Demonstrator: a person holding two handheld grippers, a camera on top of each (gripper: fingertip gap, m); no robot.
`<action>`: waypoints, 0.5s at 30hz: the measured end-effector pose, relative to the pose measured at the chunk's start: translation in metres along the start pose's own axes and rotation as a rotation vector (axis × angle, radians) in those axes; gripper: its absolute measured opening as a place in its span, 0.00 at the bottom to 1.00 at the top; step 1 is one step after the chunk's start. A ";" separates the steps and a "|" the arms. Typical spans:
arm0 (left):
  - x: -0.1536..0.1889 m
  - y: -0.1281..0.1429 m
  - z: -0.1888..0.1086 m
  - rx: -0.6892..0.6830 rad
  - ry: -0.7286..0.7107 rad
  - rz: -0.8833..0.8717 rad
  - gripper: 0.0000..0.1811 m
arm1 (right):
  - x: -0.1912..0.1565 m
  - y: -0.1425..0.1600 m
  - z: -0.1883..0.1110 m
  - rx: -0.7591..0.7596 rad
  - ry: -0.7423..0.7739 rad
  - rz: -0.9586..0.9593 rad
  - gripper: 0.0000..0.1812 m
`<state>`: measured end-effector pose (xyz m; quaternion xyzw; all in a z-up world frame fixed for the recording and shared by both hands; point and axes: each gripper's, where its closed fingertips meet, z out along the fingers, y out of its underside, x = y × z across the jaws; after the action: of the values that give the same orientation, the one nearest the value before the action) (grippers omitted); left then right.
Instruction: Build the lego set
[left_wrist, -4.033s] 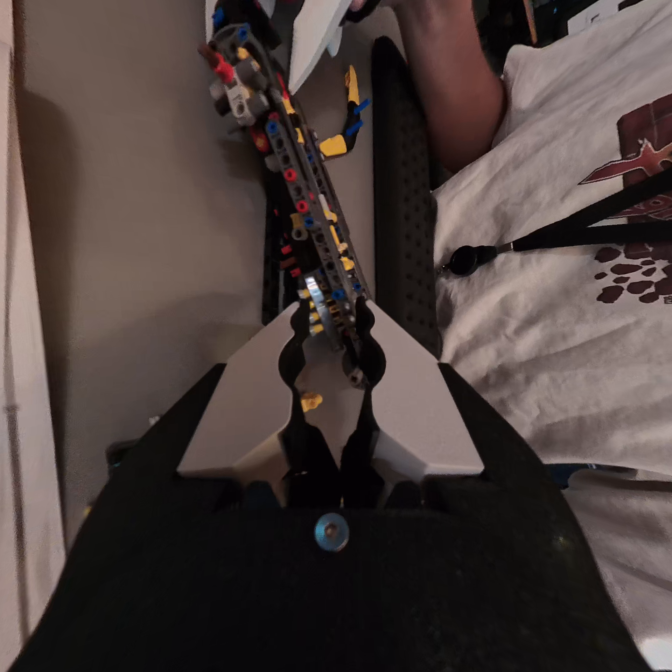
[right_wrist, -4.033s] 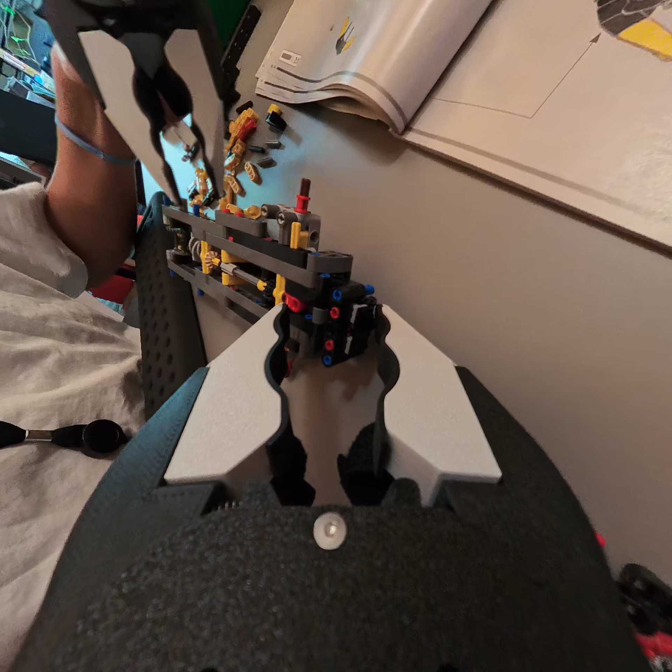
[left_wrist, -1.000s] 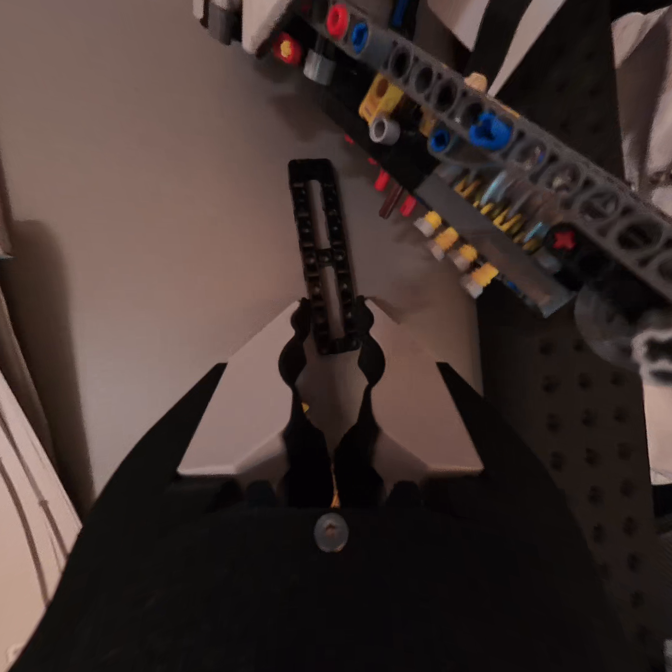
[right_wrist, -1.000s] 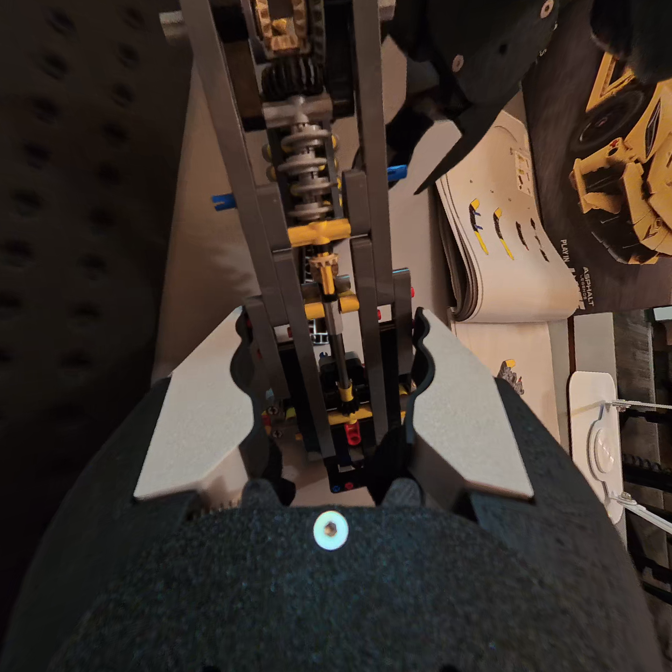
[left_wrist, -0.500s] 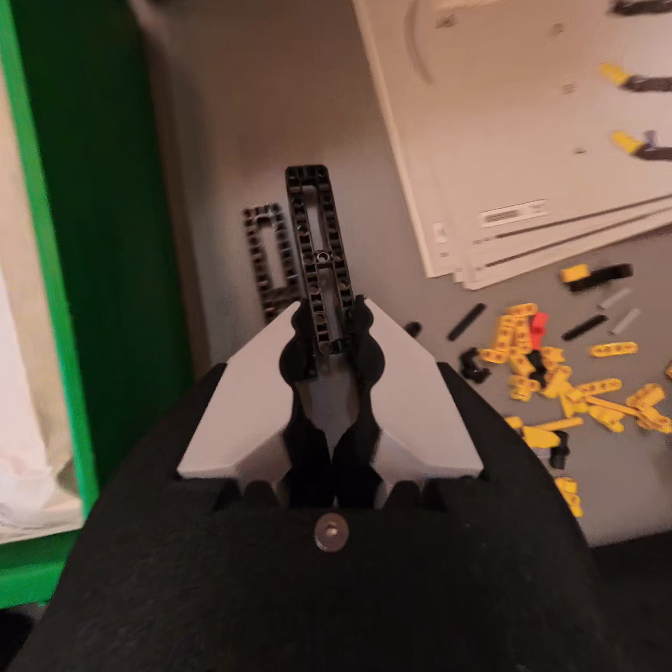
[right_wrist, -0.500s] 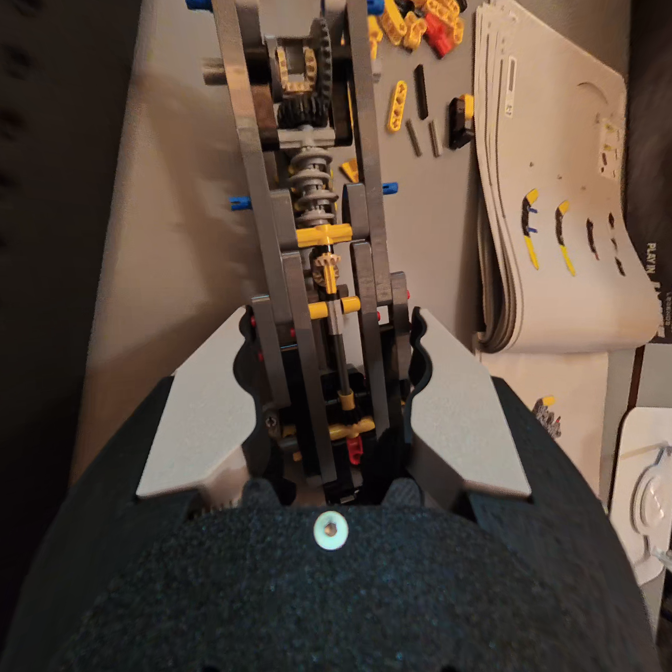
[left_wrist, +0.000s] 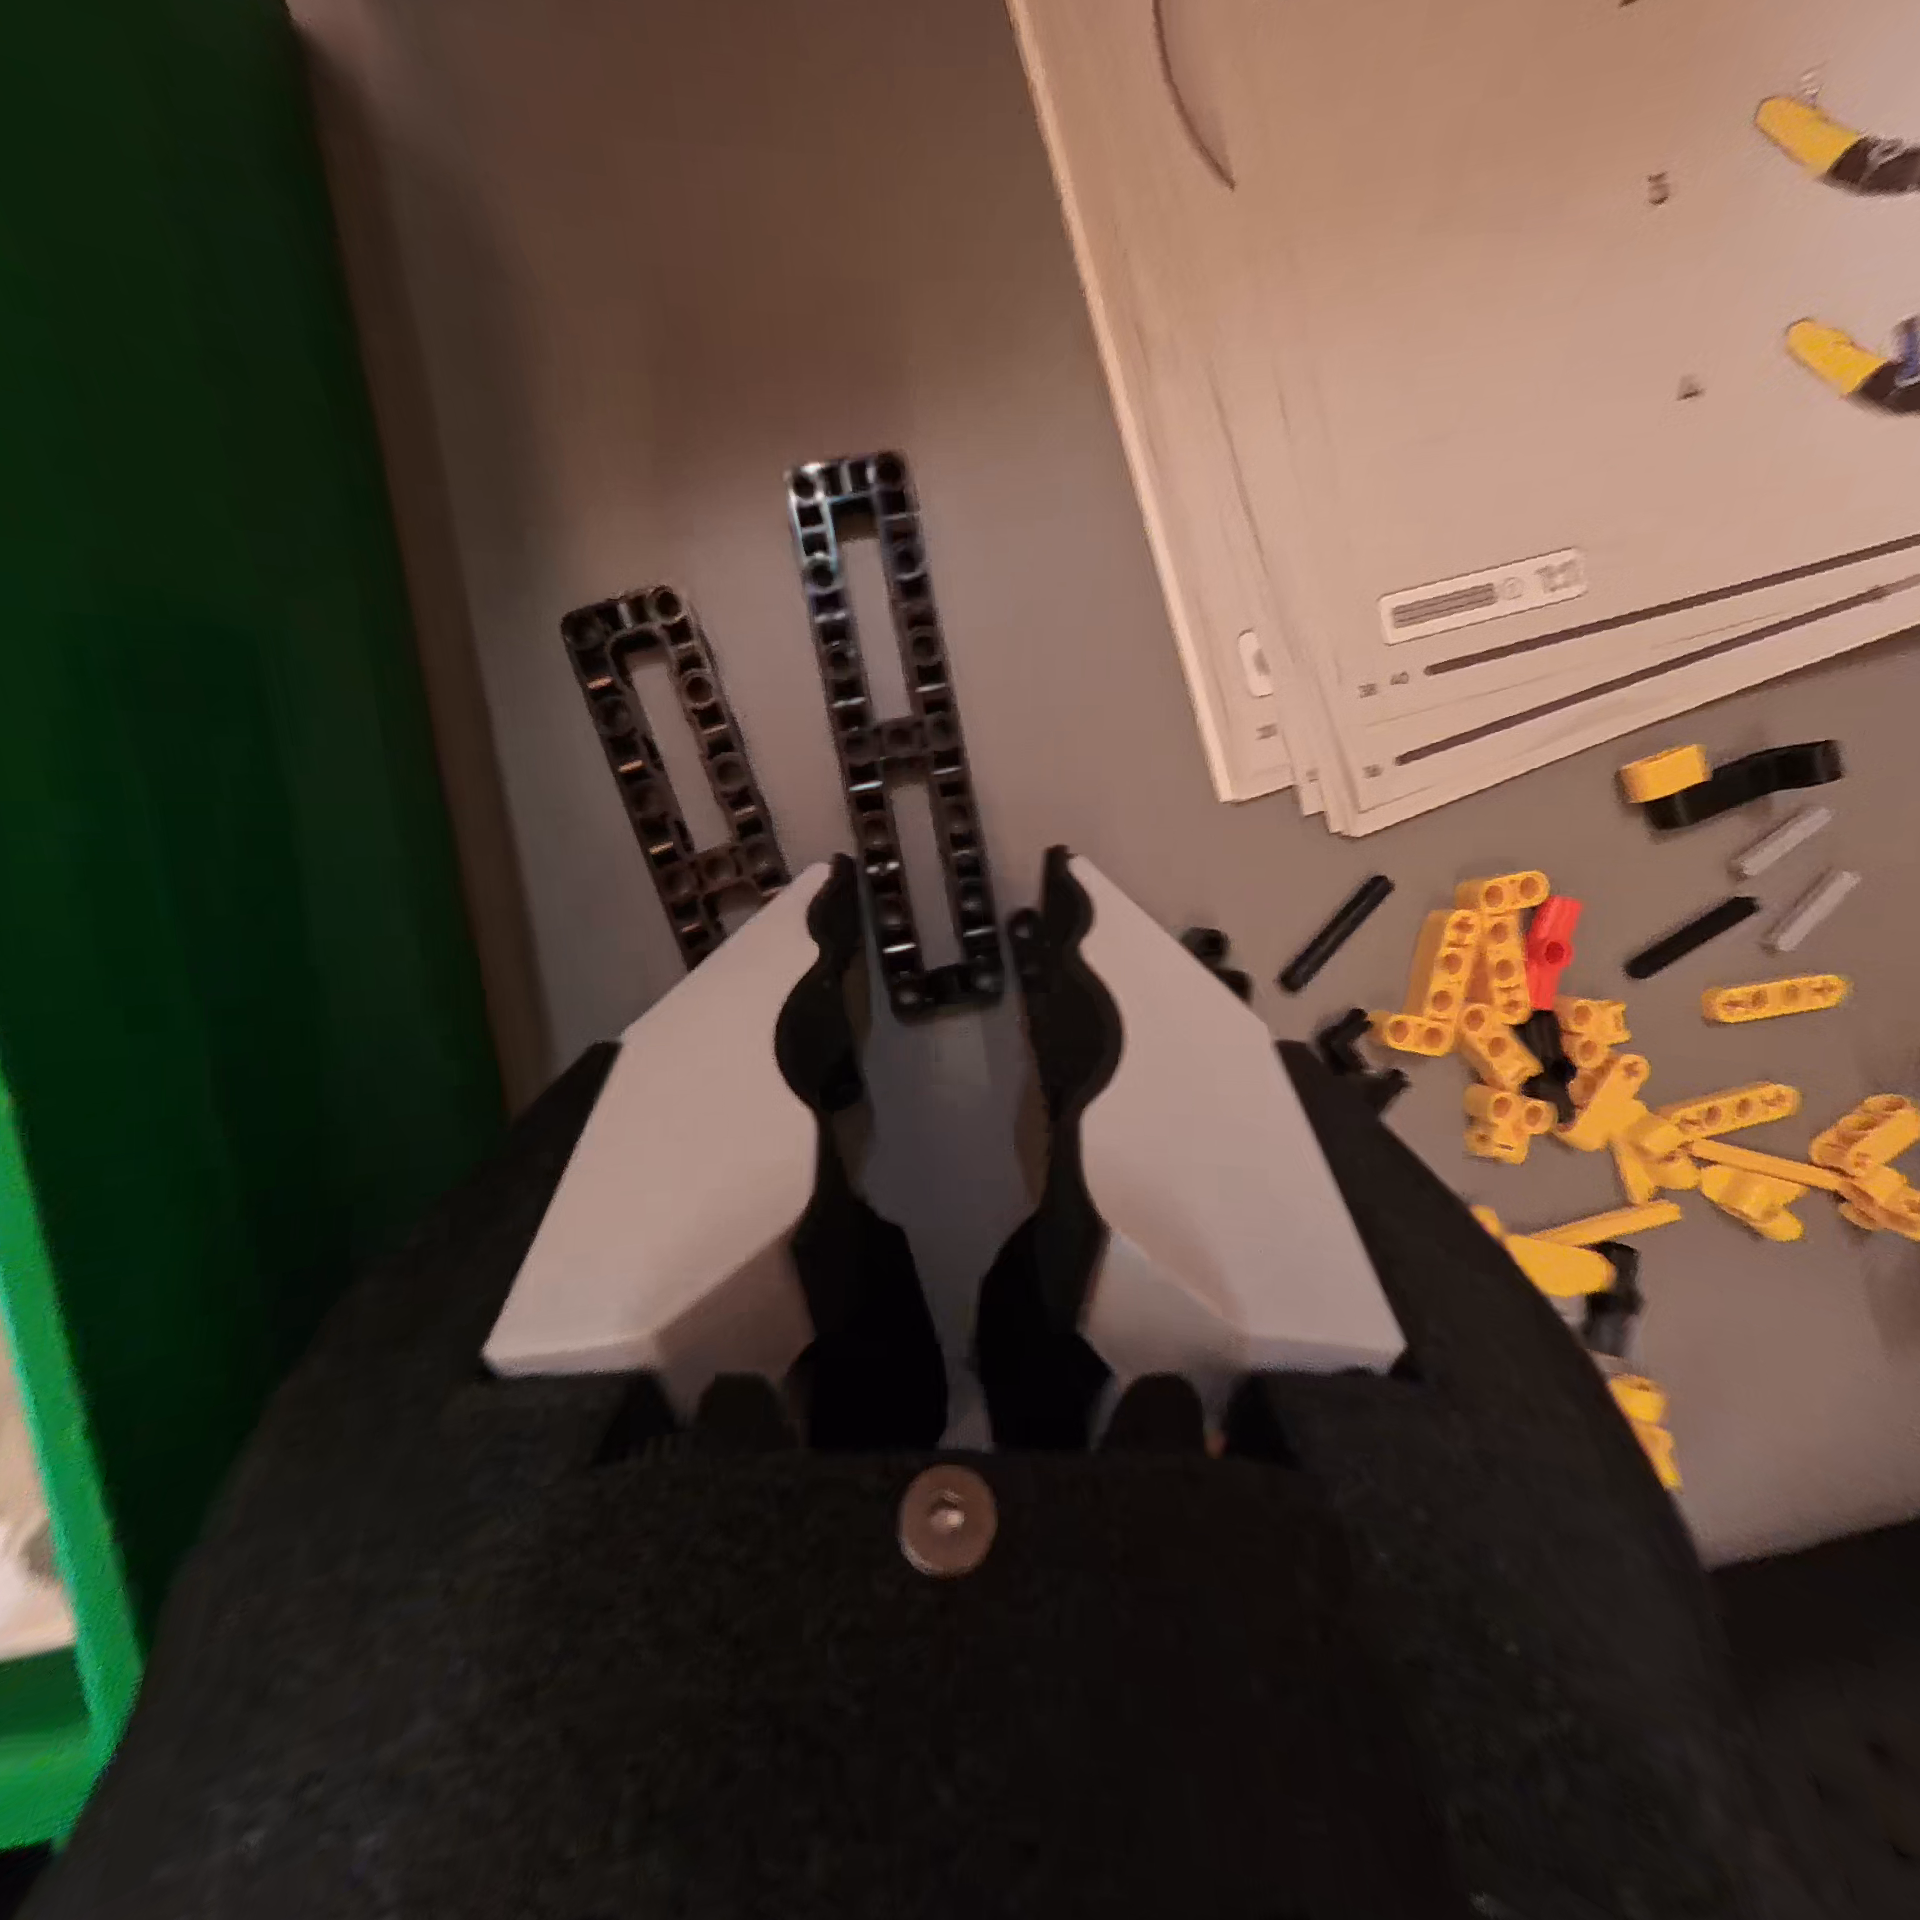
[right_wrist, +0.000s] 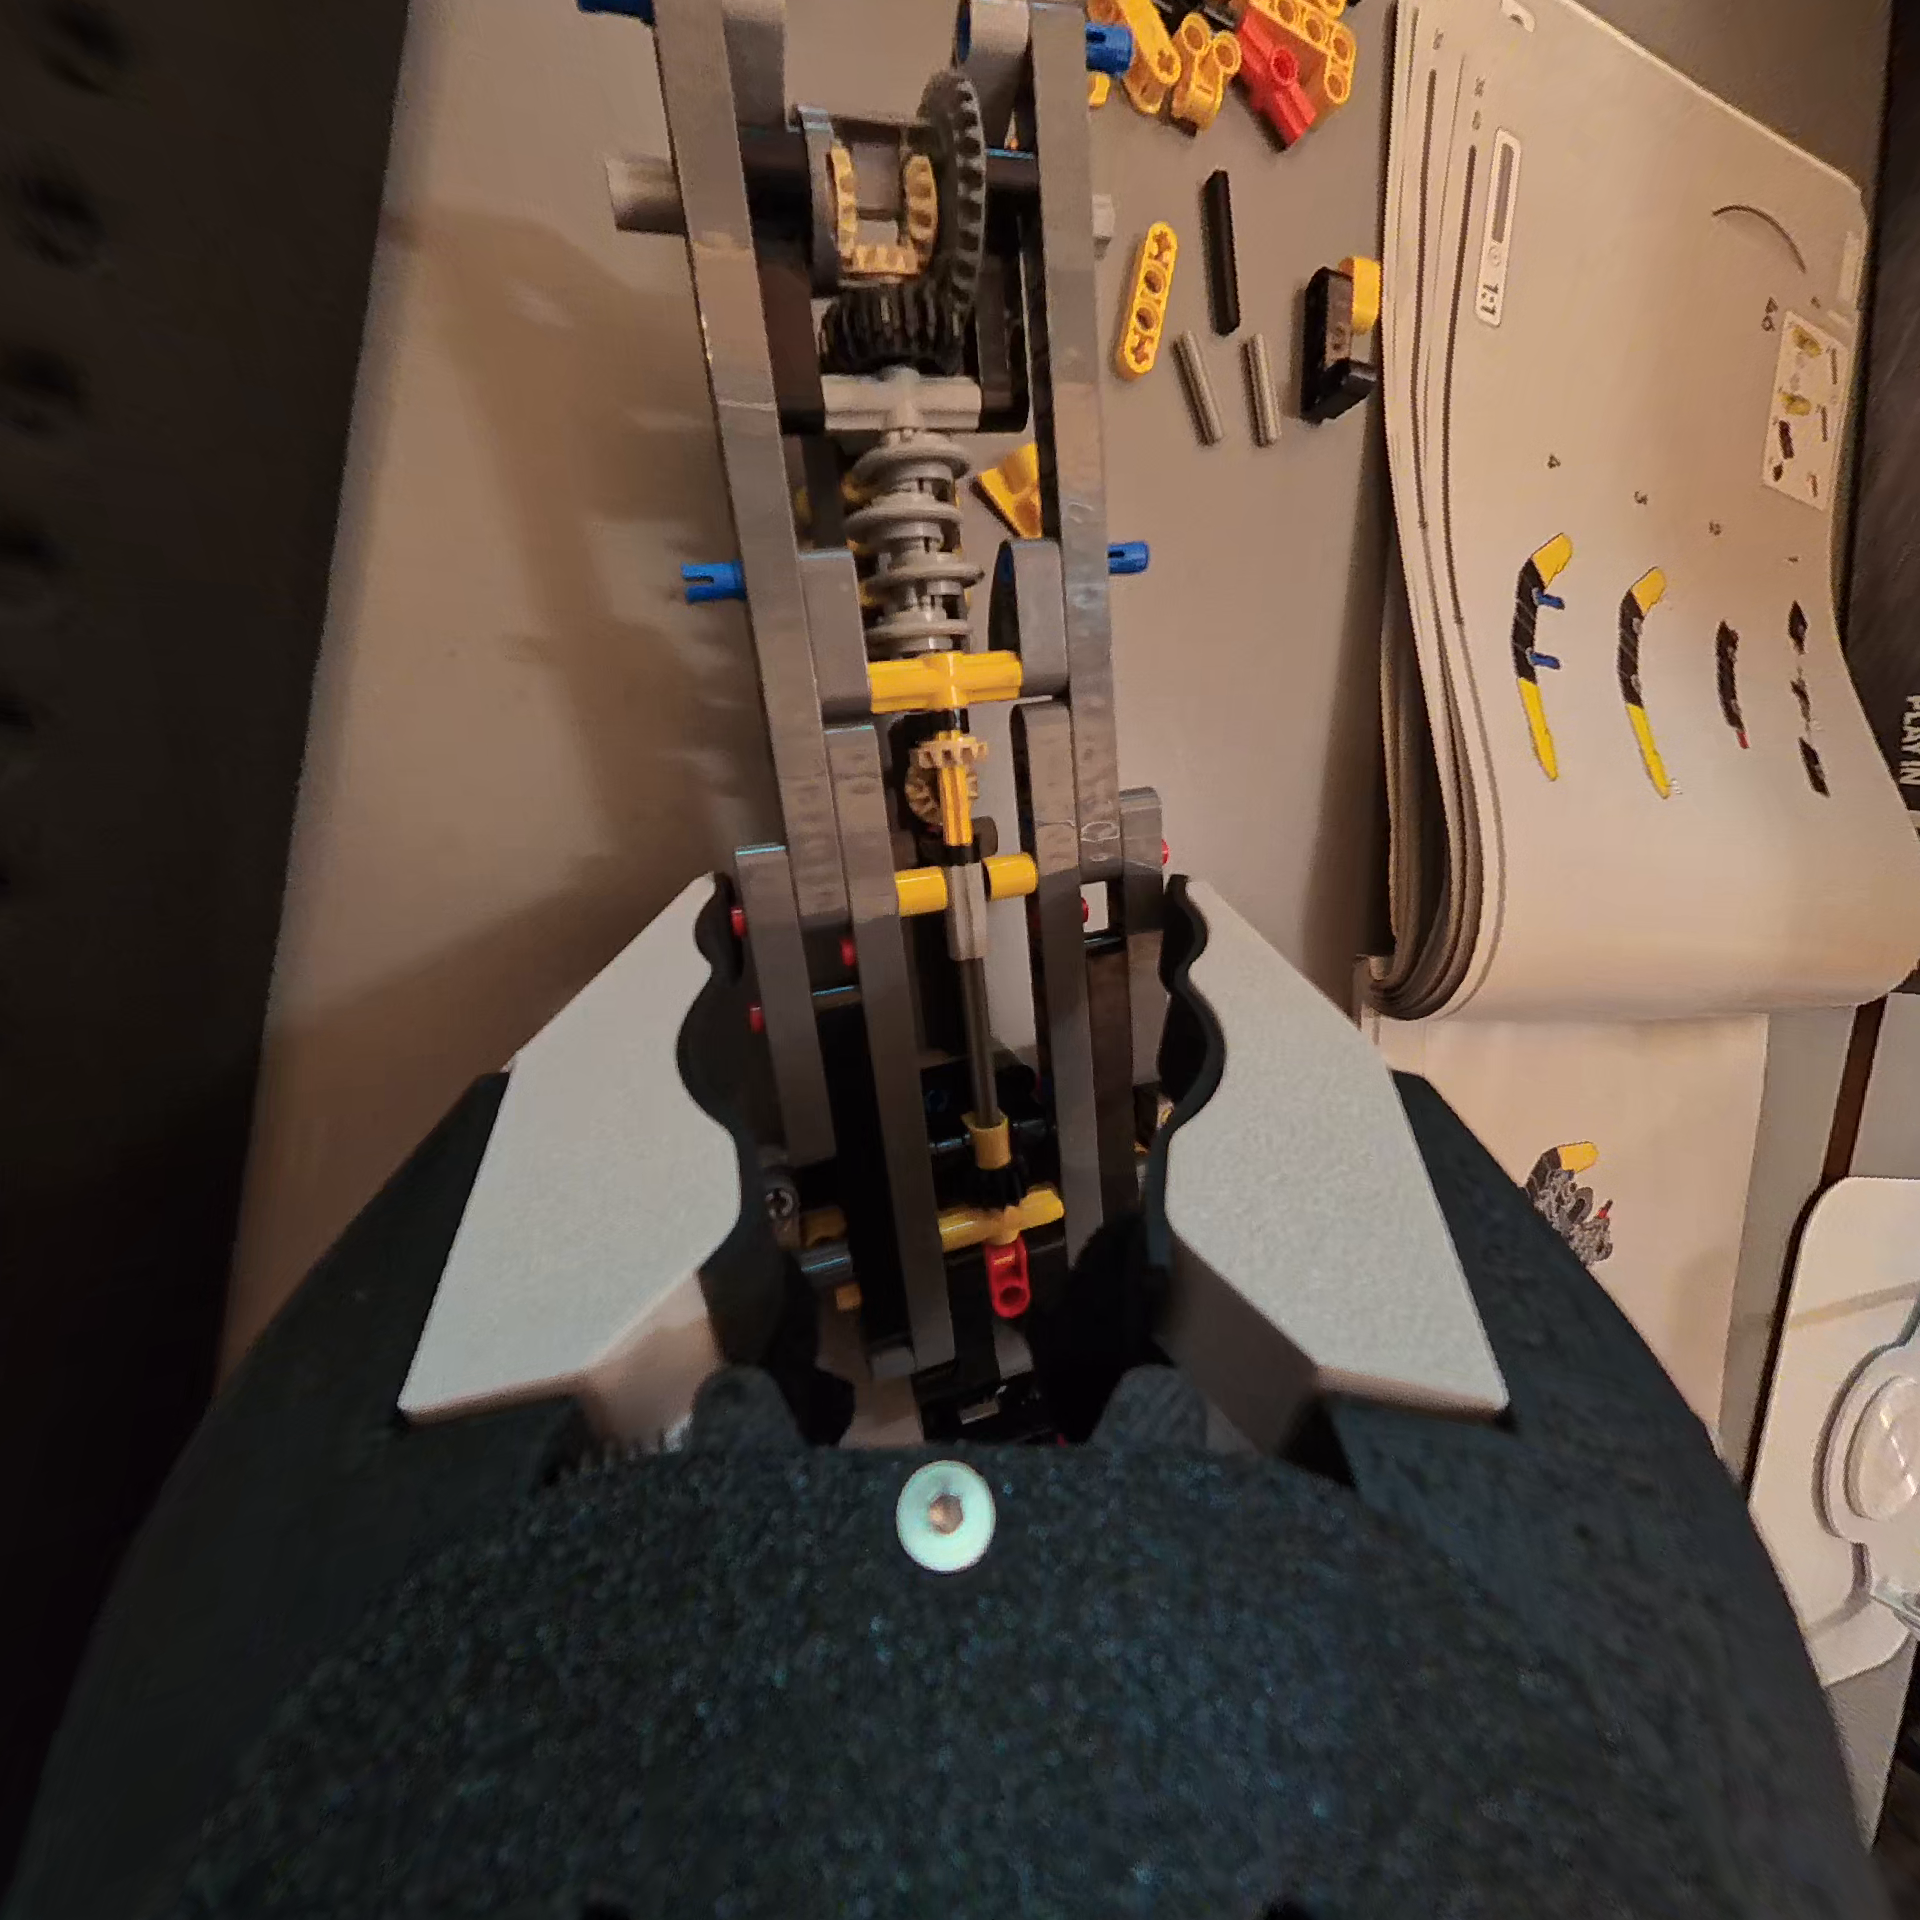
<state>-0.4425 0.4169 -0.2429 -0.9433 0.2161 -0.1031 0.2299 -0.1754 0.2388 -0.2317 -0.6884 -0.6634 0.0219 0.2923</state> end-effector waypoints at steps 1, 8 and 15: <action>0.007 -0.004 -0.005 0.011 0.018 -0.006 0.25 | 0.000 0.000 0.000 0.003 0.003 0.007 0.44; 0.209 -0.031 -0.058 0.344 0.713 0.351 0.45 | -0.001 -0.015 -0.034 0.241 -0.014 0.245 0.45; 0.277 -0.010 -0.050 0.169 0.865 0.544 0.38 | 0.006 0.039 -0.090 0.515 -0.122 0.781 0.34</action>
<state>-0.2082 0.2797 -0.1684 -0.7023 0.5198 -0.4371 0.2132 -0.1018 0.2126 -0.1718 -0.7890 -0.3437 0.3345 0.3840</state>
